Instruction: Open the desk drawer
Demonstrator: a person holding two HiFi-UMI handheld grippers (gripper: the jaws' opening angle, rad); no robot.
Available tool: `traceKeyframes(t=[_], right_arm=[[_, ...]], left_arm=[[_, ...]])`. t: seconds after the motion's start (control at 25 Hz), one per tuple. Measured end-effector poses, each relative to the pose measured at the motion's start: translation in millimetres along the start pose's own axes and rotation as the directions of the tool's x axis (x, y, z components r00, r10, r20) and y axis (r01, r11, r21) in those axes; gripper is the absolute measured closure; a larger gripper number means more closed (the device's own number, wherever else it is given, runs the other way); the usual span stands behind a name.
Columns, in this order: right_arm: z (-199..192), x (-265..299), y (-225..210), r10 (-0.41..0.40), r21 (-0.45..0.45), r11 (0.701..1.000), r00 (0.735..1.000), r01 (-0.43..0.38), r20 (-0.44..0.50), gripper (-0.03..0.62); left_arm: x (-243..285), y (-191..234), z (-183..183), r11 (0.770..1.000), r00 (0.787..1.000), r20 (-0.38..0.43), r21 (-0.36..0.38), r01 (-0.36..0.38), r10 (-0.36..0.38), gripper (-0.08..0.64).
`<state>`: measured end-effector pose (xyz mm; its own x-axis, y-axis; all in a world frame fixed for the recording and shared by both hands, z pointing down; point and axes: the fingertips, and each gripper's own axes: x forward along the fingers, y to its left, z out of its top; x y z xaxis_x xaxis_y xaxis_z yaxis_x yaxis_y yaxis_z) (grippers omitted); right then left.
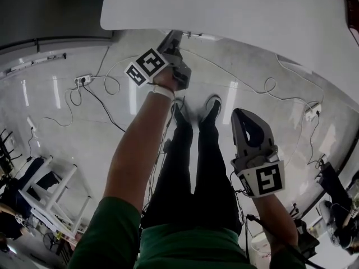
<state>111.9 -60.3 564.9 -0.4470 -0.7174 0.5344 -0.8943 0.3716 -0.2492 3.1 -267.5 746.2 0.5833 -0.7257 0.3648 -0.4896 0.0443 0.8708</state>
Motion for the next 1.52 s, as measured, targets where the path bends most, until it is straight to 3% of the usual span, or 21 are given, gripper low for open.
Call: traceKeyframes(t=[0.24,0.52,0.8,1.16,1.52], right_arm=[[-26,9,-1,0.008,0.032,0.999,1.0,-0.009,0.001,0.592],[-41,11,-2,0.017,0.037,0.999,1.0,-0.016,-0.01,0.592],[-41,14,-23,0.004,0.044,0.999,1.0,-0.003,-0.017,0.592],[-45,19,-21,0.008,0.048,0.999,0.999,-0.006,-0.045,0.592],[-46,22,-20,0.006,0.058,0.998,0.999,-0.004,-0.047,0.592]], left_arm=[[9,3,1,0.997,0.999,0.025,-0.063,0.05,-0.048,0.462],[23,1,-2,0.994,0.997,0.025,-0.083,0.072,-0.07,0.457],[38,-5,-3,0.987,0.995,0.058,-0.132,0.092,-0.085,0.483],[30,-3,3,0.978,0.989,0.127,-0.186,0.096,-0.073,0.521],[20,-2,-1,0.971,0.986,0.147,-0.212,0.107,-0.077,0.528]])
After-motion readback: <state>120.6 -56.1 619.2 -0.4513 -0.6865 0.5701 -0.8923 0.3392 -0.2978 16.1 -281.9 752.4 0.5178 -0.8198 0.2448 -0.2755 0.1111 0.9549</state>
